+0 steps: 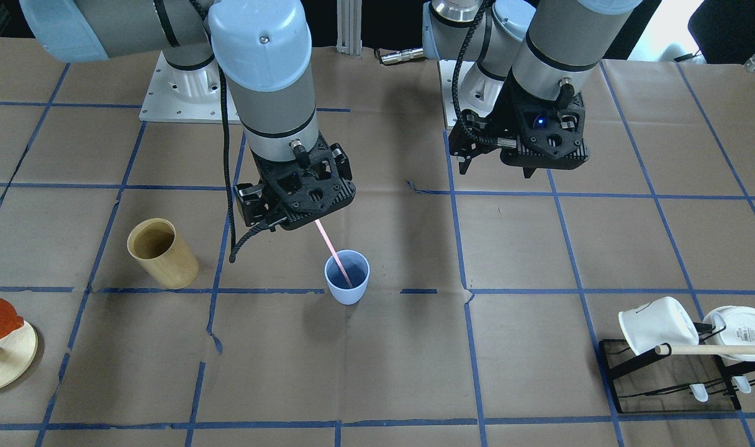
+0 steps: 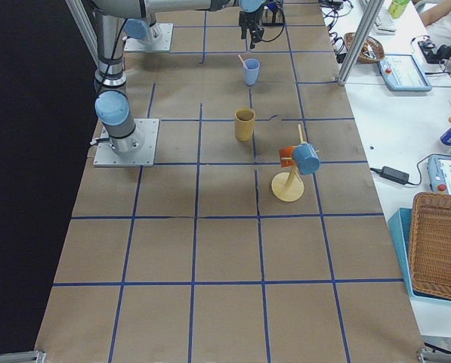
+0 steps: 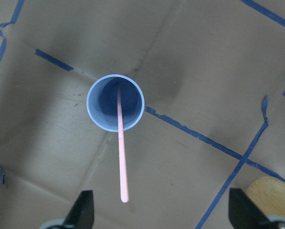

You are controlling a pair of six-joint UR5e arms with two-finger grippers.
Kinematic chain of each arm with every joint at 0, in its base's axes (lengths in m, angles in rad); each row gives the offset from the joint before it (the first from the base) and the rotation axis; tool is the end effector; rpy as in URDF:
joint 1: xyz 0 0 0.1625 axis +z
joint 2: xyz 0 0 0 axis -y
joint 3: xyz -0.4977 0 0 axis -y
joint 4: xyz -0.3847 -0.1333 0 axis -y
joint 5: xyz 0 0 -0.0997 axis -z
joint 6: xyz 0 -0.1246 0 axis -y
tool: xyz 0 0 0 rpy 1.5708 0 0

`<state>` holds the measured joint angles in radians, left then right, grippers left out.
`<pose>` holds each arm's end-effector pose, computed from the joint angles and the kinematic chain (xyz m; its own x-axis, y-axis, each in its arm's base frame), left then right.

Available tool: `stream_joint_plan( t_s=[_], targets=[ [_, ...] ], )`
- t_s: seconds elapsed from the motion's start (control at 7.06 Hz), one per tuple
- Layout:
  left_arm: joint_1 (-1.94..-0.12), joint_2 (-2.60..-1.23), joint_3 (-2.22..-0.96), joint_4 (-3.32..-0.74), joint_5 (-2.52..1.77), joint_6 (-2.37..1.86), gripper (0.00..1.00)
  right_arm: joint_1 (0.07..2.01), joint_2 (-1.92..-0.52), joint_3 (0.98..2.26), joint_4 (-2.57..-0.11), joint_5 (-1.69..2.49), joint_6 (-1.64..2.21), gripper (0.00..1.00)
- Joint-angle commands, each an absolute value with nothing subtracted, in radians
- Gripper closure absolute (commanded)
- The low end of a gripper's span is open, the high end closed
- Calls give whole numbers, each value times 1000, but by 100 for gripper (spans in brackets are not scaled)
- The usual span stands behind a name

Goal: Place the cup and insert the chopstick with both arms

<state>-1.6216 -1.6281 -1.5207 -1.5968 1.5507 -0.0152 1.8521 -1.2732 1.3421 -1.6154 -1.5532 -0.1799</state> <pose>-0.1615 -0.5012 0.5288 -0.9992 0.0349 0.0196 0.0356 0.9988 0.0335 0.3041 -0.5641 0.4849 -0.8955 -0.4445 -0.0217 -0.4449 0.8953 0.0208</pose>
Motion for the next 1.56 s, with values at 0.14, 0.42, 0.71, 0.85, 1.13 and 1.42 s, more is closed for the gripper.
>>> stream_joint_plan(
  t_s=[0.14, 0.42, 0.71, 0.85, 1.13, 1.42],
  targets=[
    [-1621, -1626, -1520, -1598, 1552, -15, 0, 1708, -1409, 1460, -1624, -1566, -117, 1],
    [-1621, -1626, -1520, -1598, 1551, -17, 0, 1596, -1556, 1592, -1640, -1571, -103, 0],
    [-1620, -1626, -1519, -1597, 1552, -11, 0, 1582, -1603, 1614, -1638, -1571, -5, 0],
    [-1621, -1628, -1519, -1595, 1552, -12, 0, 1583, -1606, 1620, -1640, -1569, 42, 0],
    [-1620, -1629, -1520, -1595, 1552, -14, 0, 1583, -1611, 1620, -1635, -1571, 64, 0],
    [-1620, -1629, -1519, -1595, 1552, -15, 0, 1583, -1614, 1620, -1615, -1574, 60, 0]
  ],
)
